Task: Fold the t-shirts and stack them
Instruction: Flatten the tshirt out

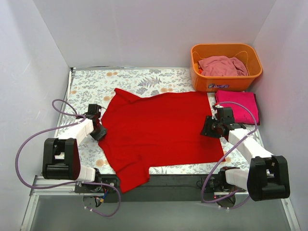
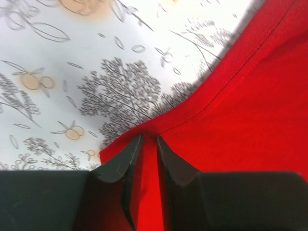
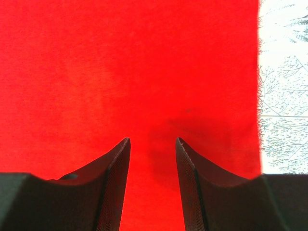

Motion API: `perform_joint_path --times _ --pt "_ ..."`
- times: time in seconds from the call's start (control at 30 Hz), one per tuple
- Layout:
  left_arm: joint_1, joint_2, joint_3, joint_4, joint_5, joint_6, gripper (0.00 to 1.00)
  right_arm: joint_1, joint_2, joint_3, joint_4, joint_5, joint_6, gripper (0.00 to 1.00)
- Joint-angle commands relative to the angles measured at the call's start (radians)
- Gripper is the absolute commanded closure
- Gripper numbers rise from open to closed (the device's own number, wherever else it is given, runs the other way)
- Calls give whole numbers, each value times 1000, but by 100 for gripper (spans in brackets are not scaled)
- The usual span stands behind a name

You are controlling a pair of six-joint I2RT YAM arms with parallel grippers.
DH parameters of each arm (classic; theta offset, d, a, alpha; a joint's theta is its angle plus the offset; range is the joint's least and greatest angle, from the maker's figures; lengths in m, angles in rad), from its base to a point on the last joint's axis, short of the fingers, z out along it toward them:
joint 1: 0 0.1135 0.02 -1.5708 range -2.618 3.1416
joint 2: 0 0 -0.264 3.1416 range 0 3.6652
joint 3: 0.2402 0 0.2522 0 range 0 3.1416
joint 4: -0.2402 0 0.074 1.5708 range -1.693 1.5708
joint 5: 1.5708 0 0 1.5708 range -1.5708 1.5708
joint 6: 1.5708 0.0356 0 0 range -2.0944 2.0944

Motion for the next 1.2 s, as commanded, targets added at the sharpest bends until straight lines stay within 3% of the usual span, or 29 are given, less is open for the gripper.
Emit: perform_joint_path --times 0.0,0.17,0.3,0.4,0.9,1.17 --pt "20 36 25 -75 -158 -3 81 7 -12 24 32 19 -40 50" --pt "20 6 96 -74 -116 -6 59 30 -27 53 46 35 -50 50" --pt "8 -8 148 -23 -31 30 49 50 41 110 89 15 -70 50" --pt "-29 54 226 -16 27 56 48 66 117 170 99 29 -86 50" --pt "-44 391 467 81 -13 129 50 65 451 472 187 125 -198 45" --pt "-43 469 454 37 -79 114 54 40 629 532 185 115 -184 45"
